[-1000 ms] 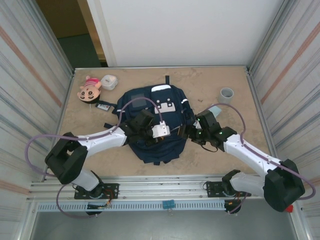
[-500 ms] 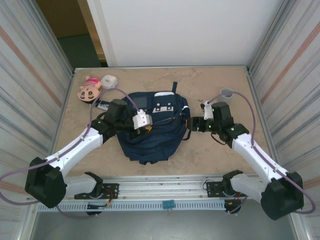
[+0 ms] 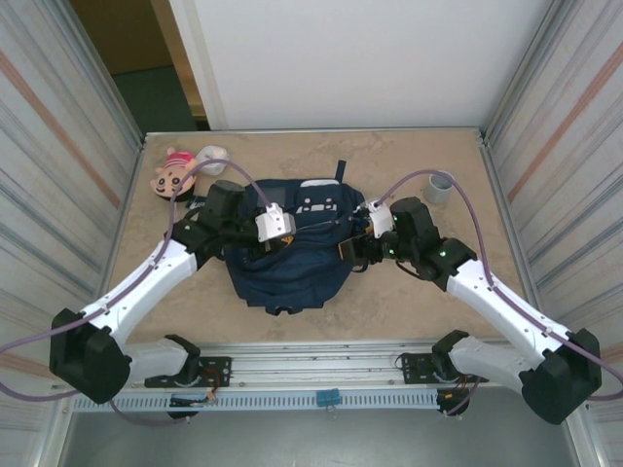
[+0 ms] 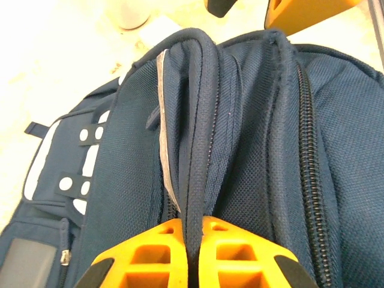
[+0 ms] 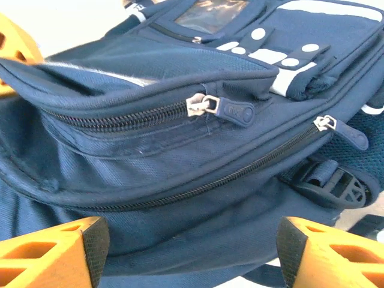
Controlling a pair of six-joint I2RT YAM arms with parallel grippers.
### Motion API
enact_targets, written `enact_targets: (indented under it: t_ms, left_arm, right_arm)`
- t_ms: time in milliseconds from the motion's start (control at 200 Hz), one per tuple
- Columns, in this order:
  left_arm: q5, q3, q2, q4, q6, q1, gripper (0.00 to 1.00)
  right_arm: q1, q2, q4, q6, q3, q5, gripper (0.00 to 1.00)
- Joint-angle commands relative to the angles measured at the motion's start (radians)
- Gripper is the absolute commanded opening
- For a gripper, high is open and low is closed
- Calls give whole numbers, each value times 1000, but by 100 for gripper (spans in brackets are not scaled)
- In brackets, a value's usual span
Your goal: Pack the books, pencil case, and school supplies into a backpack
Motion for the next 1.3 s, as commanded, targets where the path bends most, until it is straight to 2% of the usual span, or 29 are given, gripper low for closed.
enact_targets:
  t_ms: [0,130,225,311,406,546,646,762,982,1097,1298]
  left_arm:
    - [-31,140,13,-13,110,-1,0]
    - [-32,180,50,-17,74,-2,0]
    - [-37,189,65,3,40,-18,0]
    - [-60,195,74,7,33,-37,0]
    - [-59,207,83,9,22,-55,0]
    - [-50,232,77,4,24,-74,0]
    - [-26,247,61,-4,45,-84,0]
    - [12,243,41,-13,87,-85,0]
    - [48,208,12,-41,176,-85,0]
    - [43,143,-10,-20,239,-71,0]
    - [125,9,-63,42,289,-28,0]
  right_arm:
    - [72,-49,-20,-19,46,53,73]
    - [240,-145,98,3,20,125,70]
    - [368,-158,211,31,-22,182,67]
    - [463,-119,264,34,-28,231,67]
    - [508,-25,278,43,-17,236,67]
    - [497,101,308,80,-86,295,66]
    - [457,136,364,125,-168,284,65]
    - [443,128,404,140,-228,281,65]
    - [416,71,356,102,-230,252,69]
    - [378,2,294,55,-206,159,72]
    - [195,-137,156,-13,-136,-176,79]
